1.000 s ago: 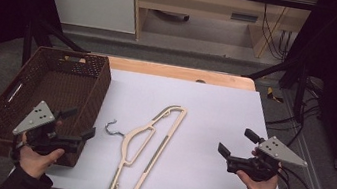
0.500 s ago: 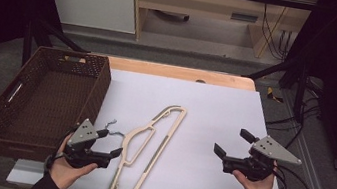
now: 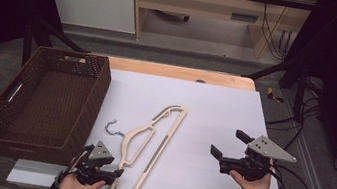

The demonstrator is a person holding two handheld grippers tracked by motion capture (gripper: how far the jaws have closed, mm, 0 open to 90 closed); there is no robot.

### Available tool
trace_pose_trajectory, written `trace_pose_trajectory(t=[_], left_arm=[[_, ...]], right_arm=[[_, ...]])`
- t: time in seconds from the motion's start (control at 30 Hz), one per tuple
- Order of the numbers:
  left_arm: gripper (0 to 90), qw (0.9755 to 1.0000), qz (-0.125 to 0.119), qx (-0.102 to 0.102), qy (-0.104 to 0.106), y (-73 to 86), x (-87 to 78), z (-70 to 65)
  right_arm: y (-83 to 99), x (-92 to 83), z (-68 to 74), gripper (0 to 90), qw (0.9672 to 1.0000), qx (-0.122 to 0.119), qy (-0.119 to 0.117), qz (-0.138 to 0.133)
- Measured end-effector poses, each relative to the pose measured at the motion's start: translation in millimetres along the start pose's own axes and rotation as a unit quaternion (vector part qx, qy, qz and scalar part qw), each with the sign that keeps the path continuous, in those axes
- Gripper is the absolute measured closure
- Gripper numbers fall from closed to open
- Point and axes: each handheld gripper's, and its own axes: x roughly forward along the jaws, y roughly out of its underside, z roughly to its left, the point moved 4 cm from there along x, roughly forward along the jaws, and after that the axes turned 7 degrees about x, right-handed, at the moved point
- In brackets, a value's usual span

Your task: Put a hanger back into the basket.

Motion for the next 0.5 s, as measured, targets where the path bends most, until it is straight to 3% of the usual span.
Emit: trace_pose_trajectory(t=[0.3,0.5], left_arm=[[54.5,0.9994,0.031,-0.017,-0.003,4.1,12.8,-5.3],[62.8,0.9989,0.034,-0.026,-0.016,1.8,13.9,-9.4]], right_arm=[[3.9,7.6,3.3,2.2,0.9999,-0.001,-0.002,0.015],[5.4,10.1,4.3,2.3,0.9998,-0.002,-0.004,0.020]])
